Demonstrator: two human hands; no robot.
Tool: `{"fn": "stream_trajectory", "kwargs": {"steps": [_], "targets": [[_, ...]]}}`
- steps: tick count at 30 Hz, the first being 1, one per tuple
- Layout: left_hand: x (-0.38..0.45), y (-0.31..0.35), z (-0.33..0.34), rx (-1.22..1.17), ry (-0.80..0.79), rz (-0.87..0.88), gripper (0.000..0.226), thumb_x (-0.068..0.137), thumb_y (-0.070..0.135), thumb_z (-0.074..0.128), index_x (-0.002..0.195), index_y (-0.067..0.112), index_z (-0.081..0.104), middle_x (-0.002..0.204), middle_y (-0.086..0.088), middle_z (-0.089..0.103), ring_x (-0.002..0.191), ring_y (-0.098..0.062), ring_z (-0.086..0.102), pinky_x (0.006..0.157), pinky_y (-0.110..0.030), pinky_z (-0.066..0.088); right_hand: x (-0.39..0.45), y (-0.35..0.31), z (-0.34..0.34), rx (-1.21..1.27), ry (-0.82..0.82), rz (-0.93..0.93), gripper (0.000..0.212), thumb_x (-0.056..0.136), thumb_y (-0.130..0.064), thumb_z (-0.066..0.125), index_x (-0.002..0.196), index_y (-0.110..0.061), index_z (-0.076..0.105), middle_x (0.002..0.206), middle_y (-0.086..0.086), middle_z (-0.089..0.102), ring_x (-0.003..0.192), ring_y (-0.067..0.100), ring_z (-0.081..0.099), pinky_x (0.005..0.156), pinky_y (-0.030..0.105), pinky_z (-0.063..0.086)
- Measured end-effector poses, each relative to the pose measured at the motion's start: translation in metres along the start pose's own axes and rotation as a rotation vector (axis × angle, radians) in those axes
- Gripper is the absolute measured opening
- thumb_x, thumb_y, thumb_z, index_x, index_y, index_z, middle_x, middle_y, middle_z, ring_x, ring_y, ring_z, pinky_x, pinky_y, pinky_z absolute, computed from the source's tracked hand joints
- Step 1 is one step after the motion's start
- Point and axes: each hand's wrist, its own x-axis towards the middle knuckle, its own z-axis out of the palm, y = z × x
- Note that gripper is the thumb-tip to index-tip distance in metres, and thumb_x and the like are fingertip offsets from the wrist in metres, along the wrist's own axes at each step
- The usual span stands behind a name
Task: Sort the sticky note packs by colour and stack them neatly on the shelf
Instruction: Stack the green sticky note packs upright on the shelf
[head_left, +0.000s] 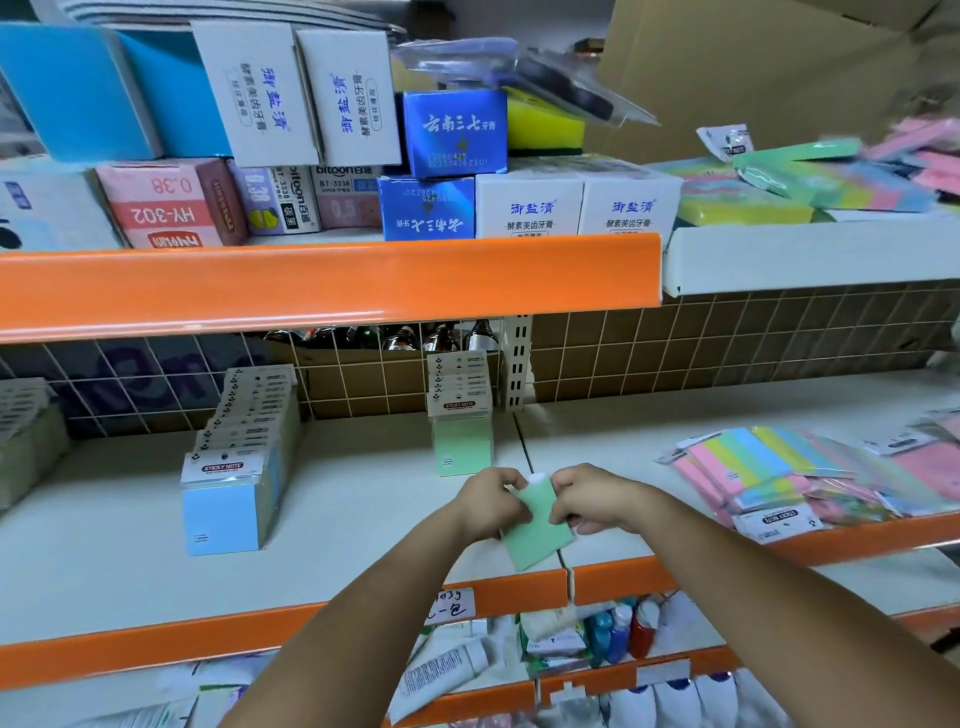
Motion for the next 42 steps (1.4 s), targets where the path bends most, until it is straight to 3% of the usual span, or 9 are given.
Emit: {"fn": "stream_trajectory", "kwargs": {"steps": [3,6,8,11,15,26,34,37,42], "targets": [[-0.006,0.002,-0.006,0.162,0.101,0.070,0.028,0.080,0.007,0.055,0.102,0.022,0.065,0.078,-0.004,0.061,0.068,-0.024,0.054,0.050,-0.023,0.038,0.006,-0.003,0.004,0.035,0.037,-0.027,0.012,0.087,-0.010,0.059,0.080,-0.015,0.051,0.085,0.007,0.055,0.076,0.017,0.055,0.062,0.025,0.044],[-0.017,0.006,-0.009,0.518,0.298,0.164,0.036,0.080,0.015,0.051,0.112,0.031,0.060,0.096,-0.003,0.069,0.090,-0.028,0.061,0.063,-0.027,0.041,0.008,-0.014,0.007,0.241,0.040,-0.016,0.011,0.086,-0.009,0.056,0.078,-0.016,0.052,0.069,0.003,0.051,0.060,0.014,0.051,0.060,0.022,0.042],[-0.020,0.005,-0.006,0.649,0.388,0.246,0.038,0.084,0.019,0.050,0.119,0.031,0.054,0.104,-0.003,0.068,0.099,-0.029,0.060,0.067,-0.029,0.040,0.010,-0.021,0.009,0.370,0.035,-0.021,0.005,0.086,-0.011,0.056,0.088,-0.015,0.058,0.085,0.004,0.064,0.069,0.013,0.066,0.067,0.020,0.052],[-0.022,0.000,-0.004,0.689,0.439,0.317,0.037,0.088,0.023,0.050,0.124,0.029,0.051,0.113,0.000,0.061,0.104,-0.028,0.058,0.070,-0.030,0.043,0.012,-0.030,0.012,0.528,0.022,-0.053,0.015,0.090,-0.011,0.051,0.090,-0.022,0.062,0.107,0.011,0.066,0.091,0.022,0.070,0.085,0.030,0.056],[-0.021,-0.010,-0.003,0.705,0.402,0.321,0.045,0.088,0.026,0.050,0.132,0.033,0.048,0.124,0.003,0.056,0.112,-0.023,0.053,0.080,-0.032,0.047,0.019,-0.034,0.019,0.607,0.101,-0.039,0.015,0.094,-0.013,0.051,0.101,-0.007,0.063,0.100,0.019,0.071,0.086,0.026,0.071,0.079,0.032,0.058],[-0.010,-0.024,-0.008,0.290,0.343,0.121,0.061,0.079,0.060,0.061,0.125,0.022,0.047,0.119,0.005,0.052,0.104,-0.017,0.056,0.085,-0.034,0.048,0.028,-0.034,0.024,0.525,0.197,-0.072,0.024,0.099,-0.012,0.043,0.090,-0.020,0.063,0.103,0.011,0.072,0.099,0.028,0.069,0.092,0.044,0.054],[0.001,-0.028,-0.024,-0.216,0.299,-0.096,0.033,0.082,0.008,0.069,0.108,0.012,0.051,0.112,-0.006,0.066,0.087,-0.017,0.063,0.075,-0.028,0.053,0.027,-0.038,0.025,0.477,0.156,-0.095,0.022,0.100,-0.022,0.043,0.089,-0.029,0.061,0.111,0.010,0.071,0.110,0.028,0.064,0.105,0.049,0.043],[0.003,-0.029,-0.027,-0.257,0.325,-0.117,0.030,0.083,0.005,0.065,0.111,0.009,0.053,0.108,-0.007,0.066,0.078,-0.014,0.060,0.056,-0.017,0.045,0.029,-0.040,0.027,0.494,0.143,-0.103,0.023,0.100,-0.020,0.042,0.091,-0.027,0.063,0.112,0.011,0.070,0.110,0.029,0.064,0.103,0.049,0.045],[0.002,-0.026,-0.018,-0.245,0.375,-0.049,0.041,0.075,0.021,0.077,0.104,0.016,0.048,0.097,0.004,0.063,0.081,-0.012,0.063,0.066,-0.024,0.052,0.030,-0.047,0.031,0.520,0.182,-0.116,0.024,0.097,-0.015,0.044,0.094,-0.021,0.068,0.105,0.010,0.072,0.099,0.027,0.068,0.087,0.040,0.055]]}}
